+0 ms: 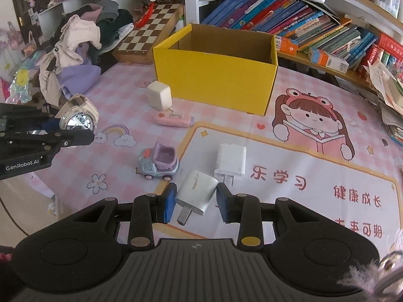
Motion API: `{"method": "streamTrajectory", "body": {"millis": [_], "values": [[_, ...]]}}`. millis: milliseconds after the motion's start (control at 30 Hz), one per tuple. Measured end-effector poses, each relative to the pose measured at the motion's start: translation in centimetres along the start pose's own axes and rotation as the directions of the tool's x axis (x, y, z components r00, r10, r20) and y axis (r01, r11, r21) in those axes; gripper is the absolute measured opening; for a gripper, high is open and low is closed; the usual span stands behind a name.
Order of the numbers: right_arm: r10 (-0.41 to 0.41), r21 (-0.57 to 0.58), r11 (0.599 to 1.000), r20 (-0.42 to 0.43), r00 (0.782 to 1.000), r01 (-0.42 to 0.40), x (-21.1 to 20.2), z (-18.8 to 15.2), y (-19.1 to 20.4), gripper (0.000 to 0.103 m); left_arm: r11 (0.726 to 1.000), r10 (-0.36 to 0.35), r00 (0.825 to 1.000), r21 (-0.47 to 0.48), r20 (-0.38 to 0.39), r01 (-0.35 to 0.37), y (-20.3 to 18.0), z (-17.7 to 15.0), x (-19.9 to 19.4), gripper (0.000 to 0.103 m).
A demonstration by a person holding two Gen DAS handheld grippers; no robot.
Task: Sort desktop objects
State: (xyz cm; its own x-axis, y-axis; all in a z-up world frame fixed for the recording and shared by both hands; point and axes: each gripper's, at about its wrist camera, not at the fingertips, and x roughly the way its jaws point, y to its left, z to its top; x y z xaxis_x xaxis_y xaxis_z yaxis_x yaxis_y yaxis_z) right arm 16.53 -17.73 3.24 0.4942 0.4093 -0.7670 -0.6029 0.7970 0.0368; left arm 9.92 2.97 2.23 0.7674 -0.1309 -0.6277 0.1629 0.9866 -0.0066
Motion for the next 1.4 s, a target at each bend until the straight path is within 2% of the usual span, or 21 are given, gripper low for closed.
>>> {"method": "streamTrajectory", "body": {"millis": [400,1100,1233,1400], "values": [[0.033,-0.063,0.998,0.054,0.998,-0.029,0.9,4.9,-1.5,0.033,1.0,0.025,0.998,0.017,0.059,-0.026,0.5,3.8,1.4,0.019],[0.079,-0.244,0.969,0.198,0.977,-0.029,4.5,17.5,-6.3,0.033,0.985,0.11,0.984,0.114,0.141,-0.126,1.4,13.2,7.3,0.019],[0.094,-0.278,0.96,0.204,0.974,-0.035,5.9,19.5,-6.8,0.033,0.983,0.107,0.984,0.132,0.142,-0.126,1.5,14.8,8.5,0.019],[0.092,-0.314,0.949,0.163,0.982,-0.036,9.4,21.0,-7.5,0.033,0.98,0.118,0.987,0.144,0.113,-0.134,2.0,16.0,11.0,0.019]]}}
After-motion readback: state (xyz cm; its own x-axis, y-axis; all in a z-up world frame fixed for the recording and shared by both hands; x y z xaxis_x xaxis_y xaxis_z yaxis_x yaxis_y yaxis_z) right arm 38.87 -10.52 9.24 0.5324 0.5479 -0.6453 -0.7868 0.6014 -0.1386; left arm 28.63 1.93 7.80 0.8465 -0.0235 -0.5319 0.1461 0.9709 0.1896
